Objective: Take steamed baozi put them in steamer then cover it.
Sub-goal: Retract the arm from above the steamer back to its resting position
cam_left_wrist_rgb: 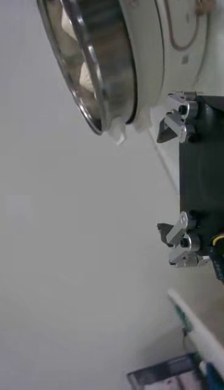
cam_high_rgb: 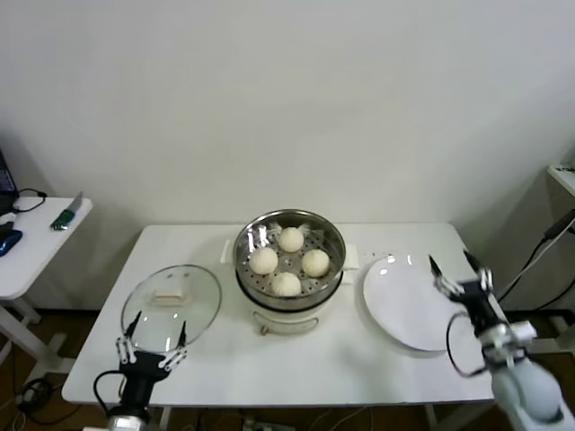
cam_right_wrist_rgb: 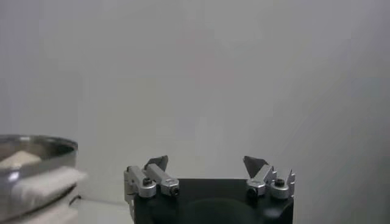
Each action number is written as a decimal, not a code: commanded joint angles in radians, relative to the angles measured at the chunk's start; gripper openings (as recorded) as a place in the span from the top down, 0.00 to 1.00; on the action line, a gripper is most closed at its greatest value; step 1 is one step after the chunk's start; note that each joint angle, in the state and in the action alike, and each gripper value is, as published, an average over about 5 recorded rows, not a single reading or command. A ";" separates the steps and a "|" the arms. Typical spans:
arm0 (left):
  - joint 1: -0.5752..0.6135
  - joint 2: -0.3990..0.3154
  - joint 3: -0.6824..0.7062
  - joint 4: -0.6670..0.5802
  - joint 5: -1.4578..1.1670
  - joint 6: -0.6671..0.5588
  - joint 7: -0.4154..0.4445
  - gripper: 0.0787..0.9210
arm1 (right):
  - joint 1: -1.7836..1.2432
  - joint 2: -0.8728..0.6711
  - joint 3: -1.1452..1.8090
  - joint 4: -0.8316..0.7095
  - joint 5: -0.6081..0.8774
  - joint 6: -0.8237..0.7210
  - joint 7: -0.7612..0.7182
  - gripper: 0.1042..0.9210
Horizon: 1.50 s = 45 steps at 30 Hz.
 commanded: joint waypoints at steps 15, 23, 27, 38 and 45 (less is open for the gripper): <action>-0.122 0.104 -0.030 0.351 0.928 0.052 -0.344 0.12 | -0.181 0.237 -0.001 -0.097 -0.132 0.214 0.019 0.12; -0.260 0.085 -0.019 0.481 1.055 0.080 -0.378 0.12 | -0.179 0.233 0.003 -0.080 -0.132 0.202 0.027 0.12; -0.316 0.085 -0.001 0.526 1.082 0.090 -0.370 0.12 | -0.186 0.238 0.002 -0.073 -0.134 0.203 0.030 0.12; -0.441 0.098 0.027 0.631 1.095 0.106 -0.359 0.12 | -0.202 0.245 0.006 -0.068 -0.132 0.217 0.036 0.12; -0.491 0.110 0.038 0.682 1.102 0.107 -0.360 0.12 | -0.211 0.249 0.008 -0.066 -0.132 0.225 0.038 0.12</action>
